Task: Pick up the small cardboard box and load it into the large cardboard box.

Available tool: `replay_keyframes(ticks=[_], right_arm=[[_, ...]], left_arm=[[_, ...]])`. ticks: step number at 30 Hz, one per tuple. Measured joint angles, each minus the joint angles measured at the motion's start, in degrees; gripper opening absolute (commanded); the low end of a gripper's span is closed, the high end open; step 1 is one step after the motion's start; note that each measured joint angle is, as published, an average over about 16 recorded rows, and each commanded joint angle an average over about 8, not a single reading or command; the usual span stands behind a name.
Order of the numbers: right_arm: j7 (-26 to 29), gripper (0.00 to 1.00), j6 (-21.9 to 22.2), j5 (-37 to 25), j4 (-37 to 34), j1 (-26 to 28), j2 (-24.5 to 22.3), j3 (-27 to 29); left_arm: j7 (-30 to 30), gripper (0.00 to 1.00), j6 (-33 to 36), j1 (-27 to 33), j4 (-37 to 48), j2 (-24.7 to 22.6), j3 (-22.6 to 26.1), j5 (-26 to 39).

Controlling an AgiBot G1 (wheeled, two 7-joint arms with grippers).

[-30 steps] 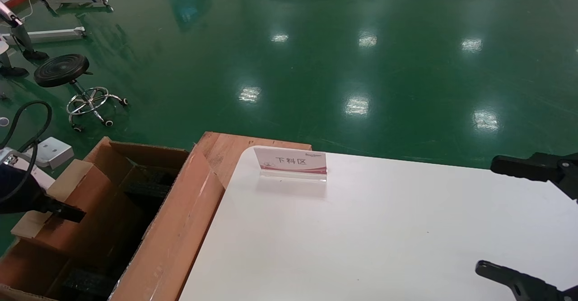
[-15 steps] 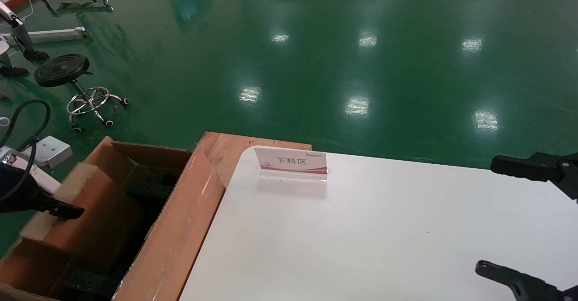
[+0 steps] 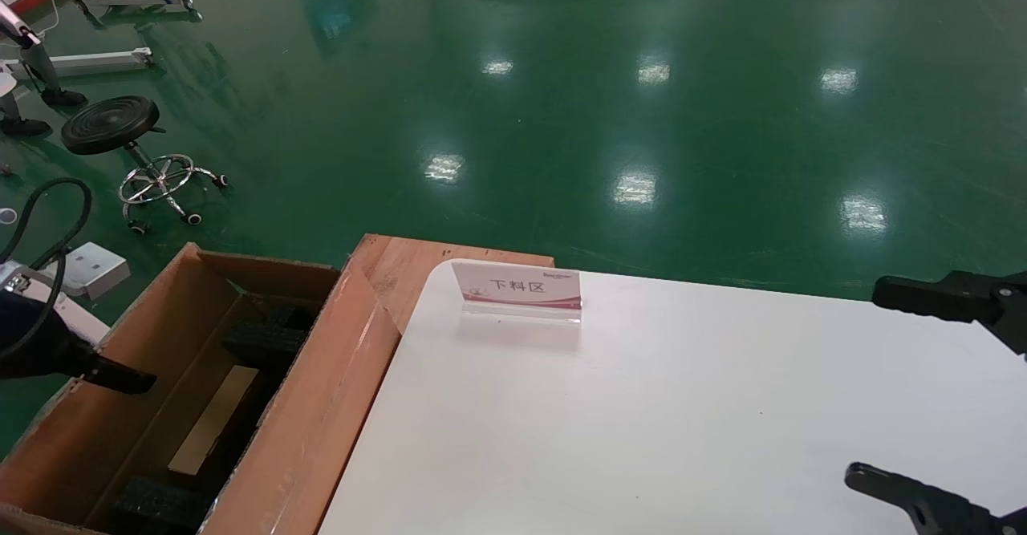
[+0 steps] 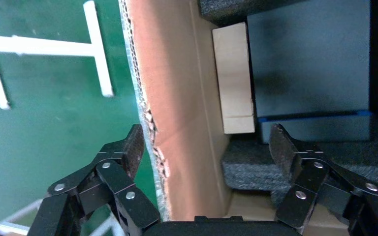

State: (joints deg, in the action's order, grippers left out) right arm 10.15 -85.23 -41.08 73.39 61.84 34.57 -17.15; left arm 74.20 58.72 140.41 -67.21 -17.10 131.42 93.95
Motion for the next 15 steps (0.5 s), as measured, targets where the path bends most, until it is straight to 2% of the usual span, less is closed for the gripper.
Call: replay_keyframes(ticks=[8, 15], right_arm=[[0.0, 1.00, 0.0, 0.0, 0.0, 0.0, 0.0, 0.0], [0.0, 1.00, 0.0, 0.0, 0.0, 0.0, 0.0, 0.0]], left_arm=[[-5.4, 1.00, -3.3, 1.1, -1.5, -3.0, -2.1, -1.0], [-12.5, 1.00, -9.8, 1.6, -3.3, -4.9, -5.0, -3.5]])
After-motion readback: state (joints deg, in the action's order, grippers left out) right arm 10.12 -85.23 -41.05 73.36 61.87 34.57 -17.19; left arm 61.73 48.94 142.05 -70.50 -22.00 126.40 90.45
